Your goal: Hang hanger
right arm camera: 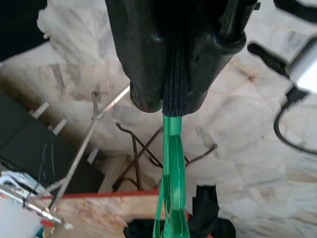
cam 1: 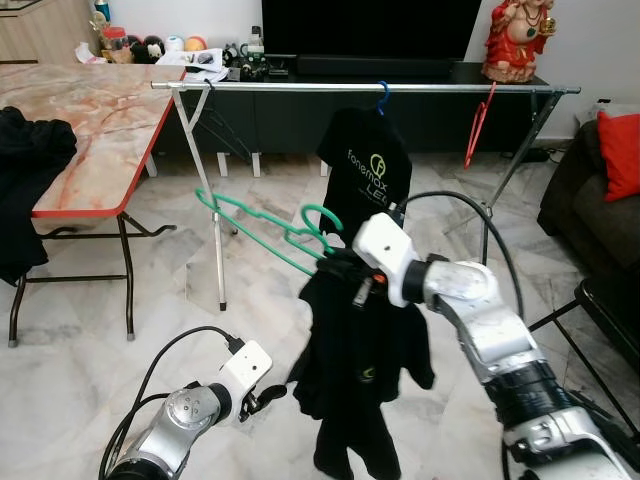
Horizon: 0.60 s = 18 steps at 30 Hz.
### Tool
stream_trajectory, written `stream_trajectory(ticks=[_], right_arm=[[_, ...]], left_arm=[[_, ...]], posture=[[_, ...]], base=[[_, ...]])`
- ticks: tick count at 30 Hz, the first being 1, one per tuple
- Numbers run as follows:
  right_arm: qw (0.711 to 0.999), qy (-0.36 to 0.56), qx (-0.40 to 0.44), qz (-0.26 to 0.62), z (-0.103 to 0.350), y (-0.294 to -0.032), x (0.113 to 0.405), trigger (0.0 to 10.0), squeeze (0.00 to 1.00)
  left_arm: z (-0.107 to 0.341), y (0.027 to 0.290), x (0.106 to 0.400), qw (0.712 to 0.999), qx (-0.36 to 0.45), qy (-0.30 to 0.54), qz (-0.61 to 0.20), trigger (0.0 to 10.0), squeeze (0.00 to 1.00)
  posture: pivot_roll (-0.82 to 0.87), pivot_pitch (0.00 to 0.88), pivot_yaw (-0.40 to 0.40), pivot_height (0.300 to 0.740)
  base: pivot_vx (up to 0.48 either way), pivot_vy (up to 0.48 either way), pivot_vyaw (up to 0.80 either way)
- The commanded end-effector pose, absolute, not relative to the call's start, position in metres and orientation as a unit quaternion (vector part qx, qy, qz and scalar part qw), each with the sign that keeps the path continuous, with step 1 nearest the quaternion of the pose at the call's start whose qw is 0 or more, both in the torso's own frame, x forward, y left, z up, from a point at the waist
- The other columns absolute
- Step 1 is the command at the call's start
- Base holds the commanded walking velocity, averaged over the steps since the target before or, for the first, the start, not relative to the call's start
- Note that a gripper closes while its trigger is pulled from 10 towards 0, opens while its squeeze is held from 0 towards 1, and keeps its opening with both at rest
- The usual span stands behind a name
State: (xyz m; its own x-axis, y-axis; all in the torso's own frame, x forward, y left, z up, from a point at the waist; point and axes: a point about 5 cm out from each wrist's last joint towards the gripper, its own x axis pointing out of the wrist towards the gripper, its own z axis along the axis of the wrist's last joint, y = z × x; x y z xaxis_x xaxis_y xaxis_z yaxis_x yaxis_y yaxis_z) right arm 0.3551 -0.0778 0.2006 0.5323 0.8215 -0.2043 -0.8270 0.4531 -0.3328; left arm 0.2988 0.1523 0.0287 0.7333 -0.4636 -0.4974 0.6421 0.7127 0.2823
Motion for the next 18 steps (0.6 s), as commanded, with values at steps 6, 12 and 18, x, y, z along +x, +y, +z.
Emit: stream_trajectory(ticks=[6, 12, 18], right_arm=[[0.836, -0.031, -0.186, 0.515, 0.217, -0.046, 0.343, 0.0, 0.00], [0.825, -0.036, -0.184, 0.534, 0.219, -0.037, 0.337, 0.0, 0.00], [0.822, -0.033, -0.188, 0.536, 0.217, -0.036, 0.334, 0.0, 0.00]], left_arm=[[0.023, 0.153, 0.297, 0.895, 0.239, 0.209, -0.314, 10.0, 0.00], [0.026, 0.157, 0.305, 0.909, 0.254, 0.203, -0.262, 10.0, 0.00], [0.032, 0.163, 0.314, 0.919, 0.258, 0.201, -0.221, 10.0, 0.00]], posture=[[0.05, 0.076, -0.064, 0.740], [0.05, 0.077, -0.066, 0.740], [0.05, 0.077, -0.066, 0.740]], base=[[0.000, 0.000, 0.00], [0.000, 0.000, 0.00], [0.000, 0.000, 0.00]])
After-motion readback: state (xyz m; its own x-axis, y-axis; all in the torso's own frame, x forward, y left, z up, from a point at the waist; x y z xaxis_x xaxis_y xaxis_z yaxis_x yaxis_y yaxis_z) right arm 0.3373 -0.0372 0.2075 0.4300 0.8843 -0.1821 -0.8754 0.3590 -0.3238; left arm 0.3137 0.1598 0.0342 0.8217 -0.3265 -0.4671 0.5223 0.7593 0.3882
